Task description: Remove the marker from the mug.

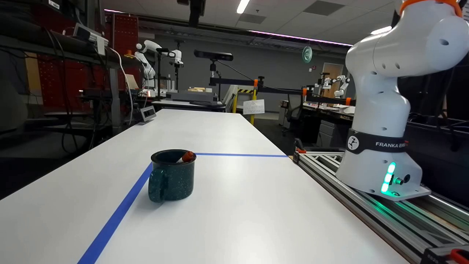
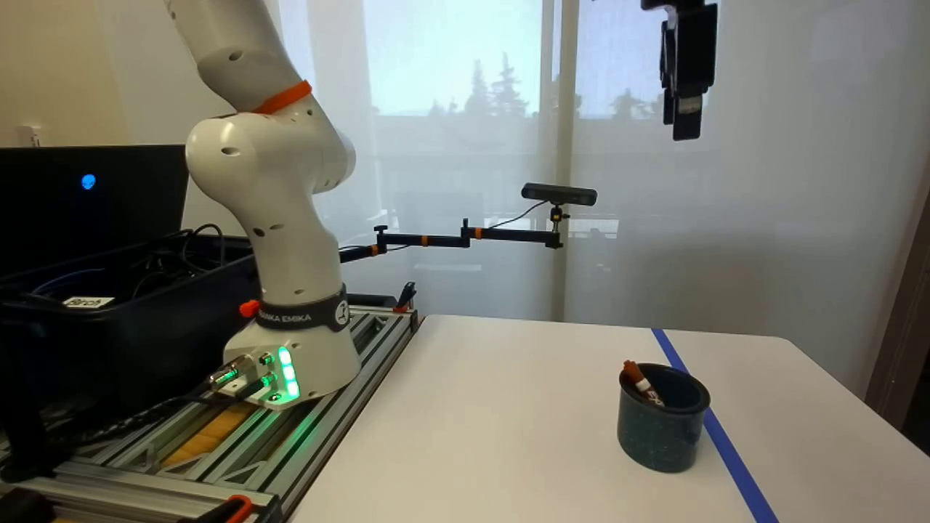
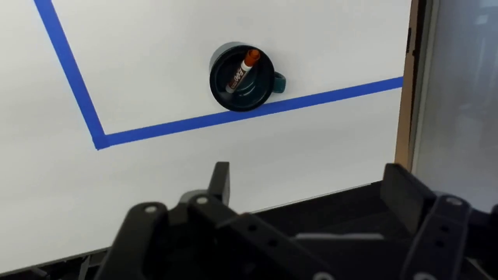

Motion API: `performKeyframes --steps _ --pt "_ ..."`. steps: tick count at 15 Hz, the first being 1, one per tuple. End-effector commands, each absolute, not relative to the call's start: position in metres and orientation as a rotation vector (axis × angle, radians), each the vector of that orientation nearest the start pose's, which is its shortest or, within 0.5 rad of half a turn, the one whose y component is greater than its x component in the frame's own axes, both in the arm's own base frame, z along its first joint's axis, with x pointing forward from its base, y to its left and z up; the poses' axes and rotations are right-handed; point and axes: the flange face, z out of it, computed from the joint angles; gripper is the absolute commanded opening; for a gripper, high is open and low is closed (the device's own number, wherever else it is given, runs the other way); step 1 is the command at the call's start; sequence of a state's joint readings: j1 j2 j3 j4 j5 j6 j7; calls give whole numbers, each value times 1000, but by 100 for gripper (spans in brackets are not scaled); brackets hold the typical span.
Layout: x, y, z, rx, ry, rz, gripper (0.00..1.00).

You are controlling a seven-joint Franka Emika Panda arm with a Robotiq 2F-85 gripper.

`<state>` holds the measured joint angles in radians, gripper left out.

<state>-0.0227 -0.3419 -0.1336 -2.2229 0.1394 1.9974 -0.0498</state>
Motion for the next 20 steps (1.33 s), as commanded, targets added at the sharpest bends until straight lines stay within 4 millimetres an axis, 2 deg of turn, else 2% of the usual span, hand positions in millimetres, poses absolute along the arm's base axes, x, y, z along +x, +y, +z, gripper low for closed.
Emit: performKeyframes --steps 1,8,13,17,20 --pt "477 -80 495 -2921 365 -50 100" --pt "493 -95 428 -2810 530 177 100" --pt "495 -100 384 -2770 597 278 100" --pt "494 -95 346 -2748 641 345 100" --pt "496 -87 323 -2766 685 330 100"
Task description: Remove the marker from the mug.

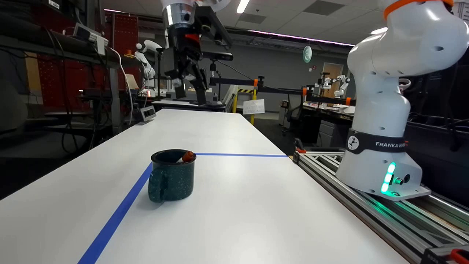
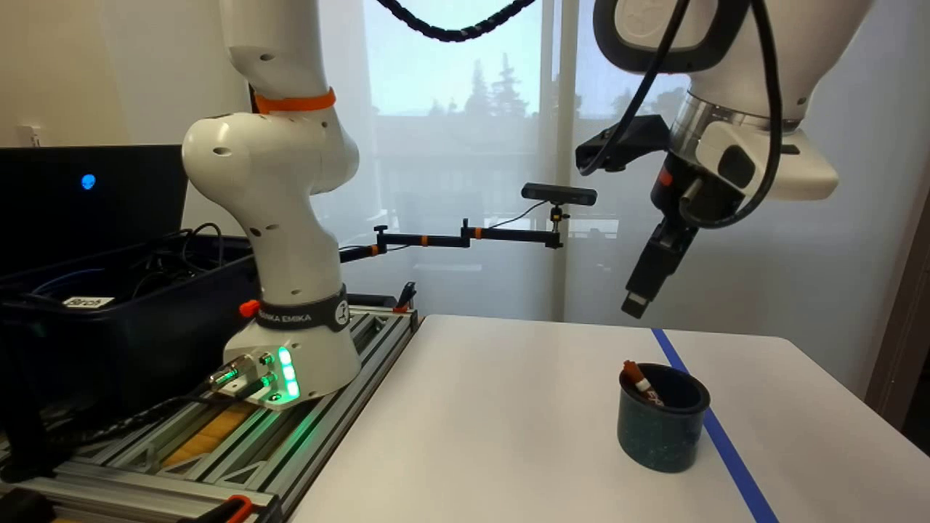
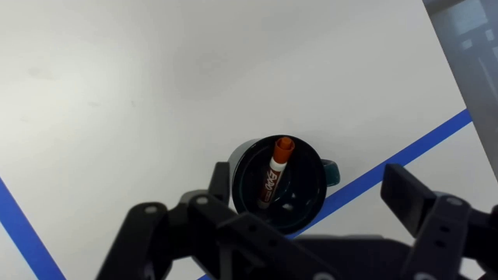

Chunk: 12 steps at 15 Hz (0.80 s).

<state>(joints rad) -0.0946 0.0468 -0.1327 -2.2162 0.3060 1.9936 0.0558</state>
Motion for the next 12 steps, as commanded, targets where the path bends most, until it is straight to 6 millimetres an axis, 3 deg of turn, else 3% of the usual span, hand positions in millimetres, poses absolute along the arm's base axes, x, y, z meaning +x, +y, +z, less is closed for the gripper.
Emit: performKeyframes --steps 1,5,12 --pt "496 -84 315 -2771 695 324 100" --pt "499 -69 289 -2792 724 306 100" --pt "502 -57 264 -2792 739 350 98"
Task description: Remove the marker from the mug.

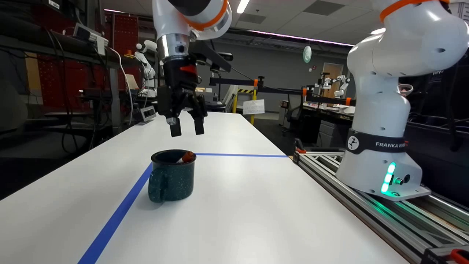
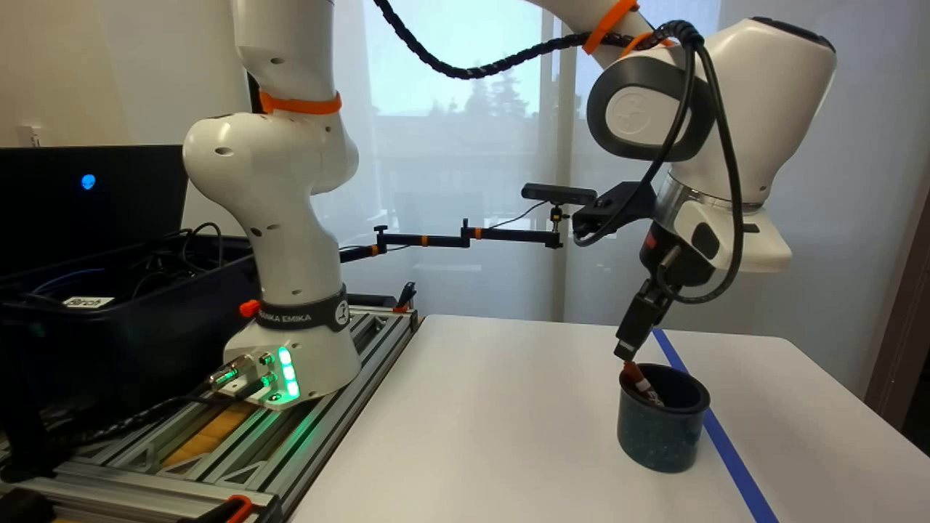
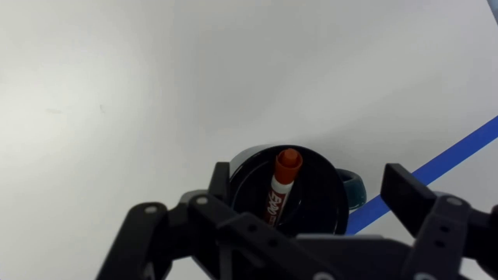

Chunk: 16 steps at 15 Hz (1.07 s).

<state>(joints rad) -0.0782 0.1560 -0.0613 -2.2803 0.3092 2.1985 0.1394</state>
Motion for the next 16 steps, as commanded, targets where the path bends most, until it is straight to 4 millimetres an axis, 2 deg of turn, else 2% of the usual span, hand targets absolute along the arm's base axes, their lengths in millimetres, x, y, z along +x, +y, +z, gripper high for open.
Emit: performKeyframes --steps 1,2,3,6,8,10,12,14,15,16 --pt "502 -57 262 -2787 741 363 94" --pt "502 -59 260 -2785 745 369 80" --pt "503 -60 258 -2783 748 374 80" --pt "504 -64 254 -2776 759 390 66" --pt "504 -66 252 -2774 764 394 72" --pt "505 -68 250 -2769 769 401 73" --pt "507 -70 249 -2770 774 398 70" --pt "510 -71 248 -2770 777 398 62" --pt "510 -71 247 -2769 776 399 63" --pt "511 -69 246 -2770 774 402 58"
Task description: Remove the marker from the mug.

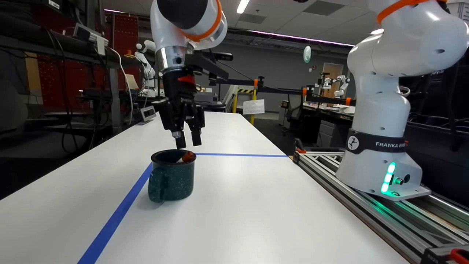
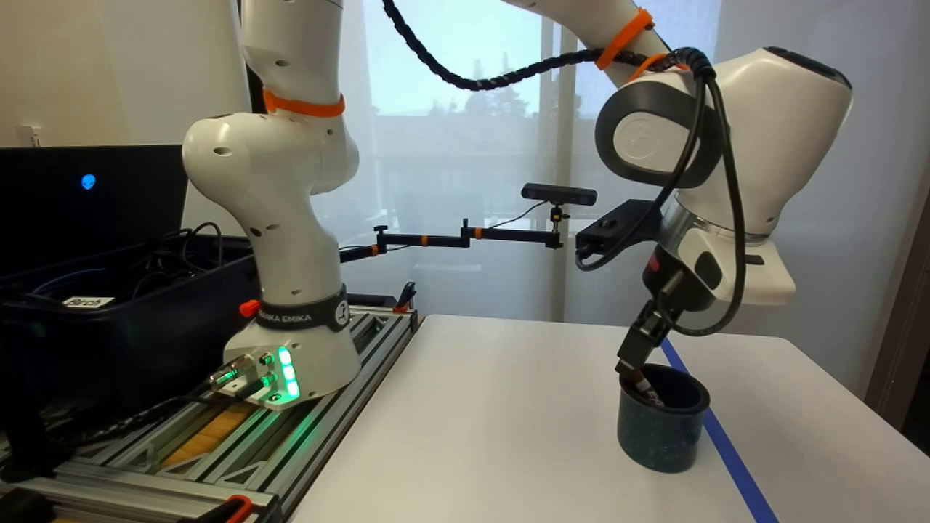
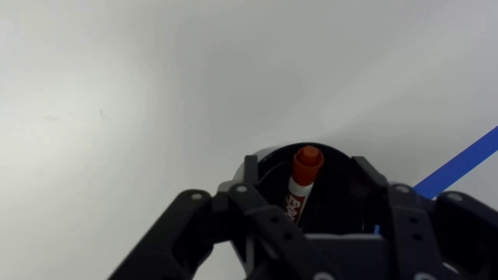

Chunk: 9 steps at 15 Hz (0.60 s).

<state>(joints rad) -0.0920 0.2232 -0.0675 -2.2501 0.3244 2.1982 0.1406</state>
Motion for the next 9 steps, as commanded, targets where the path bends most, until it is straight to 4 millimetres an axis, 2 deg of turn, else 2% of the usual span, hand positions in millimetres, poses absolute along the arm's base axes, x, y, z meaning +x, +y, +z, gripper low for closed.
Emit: performKeyframes --steps 1,3,7,8,9 --pt "511 -68 244 -2772 774 405 61" --pt "510 -66 240 -2773 773 417 63" --pt "509 -65 234 -2772 775 436 57" --pt "509 -65 232 -2771 777 440 34" --pt "509 -65 231 -2771 778 442 34"
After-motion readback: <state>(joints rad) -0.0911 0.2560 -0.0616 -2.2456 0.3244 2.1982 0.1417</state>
